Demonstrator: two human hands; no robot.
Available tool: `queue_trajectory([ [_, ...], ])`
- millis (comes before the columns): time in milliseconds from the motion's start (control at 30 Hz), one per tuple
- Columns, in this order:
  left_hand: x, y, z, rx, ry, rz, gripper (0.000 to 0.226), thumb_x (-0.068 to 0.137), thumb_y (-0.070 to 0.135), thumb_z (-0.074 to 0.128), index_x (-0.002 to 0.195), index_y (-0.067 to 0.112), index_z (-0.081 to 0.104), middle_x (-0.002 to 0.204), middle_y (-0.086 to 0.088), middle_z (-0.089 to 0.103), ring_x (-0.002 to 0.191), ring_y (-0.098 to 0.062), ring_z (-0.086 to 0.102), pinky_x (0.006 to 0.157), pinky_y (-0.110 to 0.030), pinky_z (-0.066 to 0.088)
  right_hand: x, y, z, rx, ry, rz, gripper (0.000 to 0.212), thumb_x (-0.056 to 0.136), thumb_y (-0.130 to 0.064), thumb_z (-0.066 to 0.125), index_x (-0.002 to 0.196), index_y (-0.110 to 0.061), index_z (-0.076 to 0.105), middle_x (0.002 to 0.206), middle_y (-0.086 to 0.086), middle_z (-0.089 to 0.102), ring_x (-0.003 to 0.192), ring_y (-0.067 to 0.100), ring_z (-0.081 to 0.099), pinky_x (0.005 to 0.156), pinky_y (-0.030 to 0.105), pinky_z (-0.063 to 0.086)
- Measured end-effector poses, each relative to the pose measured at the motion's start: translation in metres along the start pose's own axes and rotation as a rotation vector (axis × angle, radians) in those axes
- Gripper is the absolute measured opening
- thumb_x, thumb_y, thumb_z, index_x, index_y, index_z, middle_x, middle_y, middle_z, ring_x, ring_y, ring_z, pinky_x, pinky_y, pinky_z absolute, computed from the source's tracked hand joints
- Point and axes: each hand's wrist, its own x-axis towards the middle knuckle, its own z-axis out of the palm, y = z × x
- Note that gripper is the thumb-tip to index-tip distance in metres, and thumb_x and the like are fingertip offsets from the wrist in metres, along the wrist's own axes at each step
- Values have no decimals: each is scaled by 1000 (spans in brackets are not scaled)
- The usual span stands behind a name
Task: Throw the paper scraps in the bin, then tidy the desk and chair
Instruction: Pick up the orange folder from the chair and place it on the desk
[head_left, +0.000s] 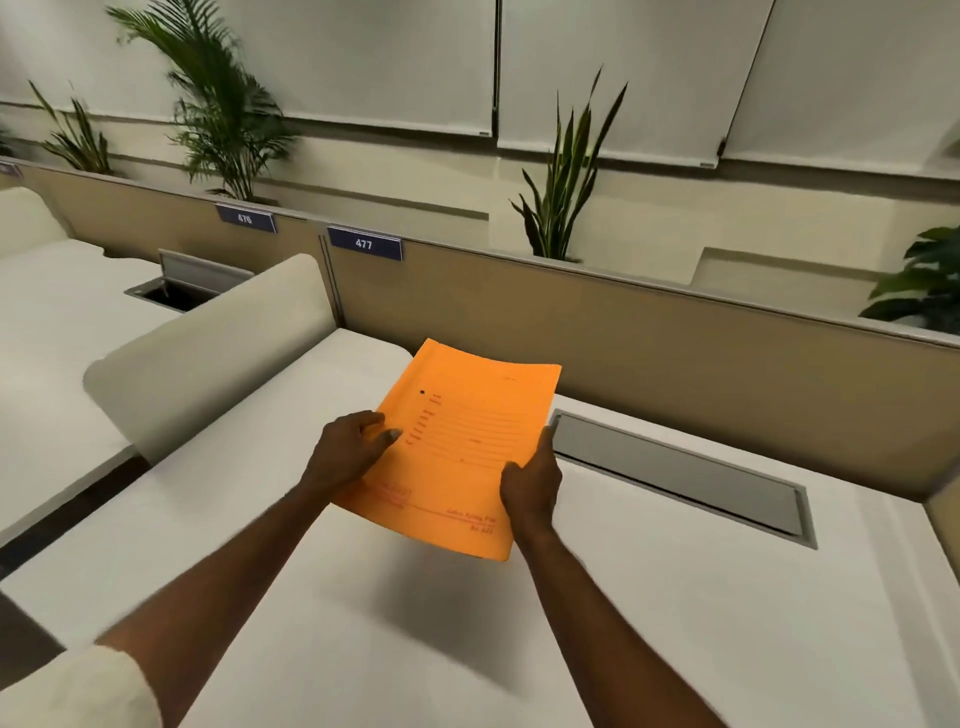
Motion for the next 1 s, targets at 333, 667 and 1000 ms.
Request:
queue_trajectory([
  [333, 189, -55, 64, 103, -174, -35, 72, 92, 49, 65, 148, 8, 46, 151, -14, 51, 137, -36, 50, 113, -47, 39, 149, 60, 111, -204, 11, 57, 64, 92, 11, 45, 153, 3, 27, 159, 20, 30, 149, 34, 29, 121, 41, 27],
  [667, 269, -110, 150, 169, -367, 64, 90, 86, 59, 68, 155, 14, 33, 165, -9, 28, 150, -33, 33, 119, -46, 31, 215, 144, 154, -585, -99, -15, 53, 98, 4, 46, 148, -11, 40, 169, 11, -1, 155, 40, 1, 124, 47, 17],
  [1000, 271, -140, 197, 481, -238, 397, 90, 96, 68, 25, 162, 12, 2, 170, -7, -4, 158, -24, -6, 124, -38, -2, 227, 179, 185, -972, -200, -74, 64, 107, -44, 20, 160, -13, 3, 169, 12, -3, 156, 32, -6, 126, 53, 0],
])
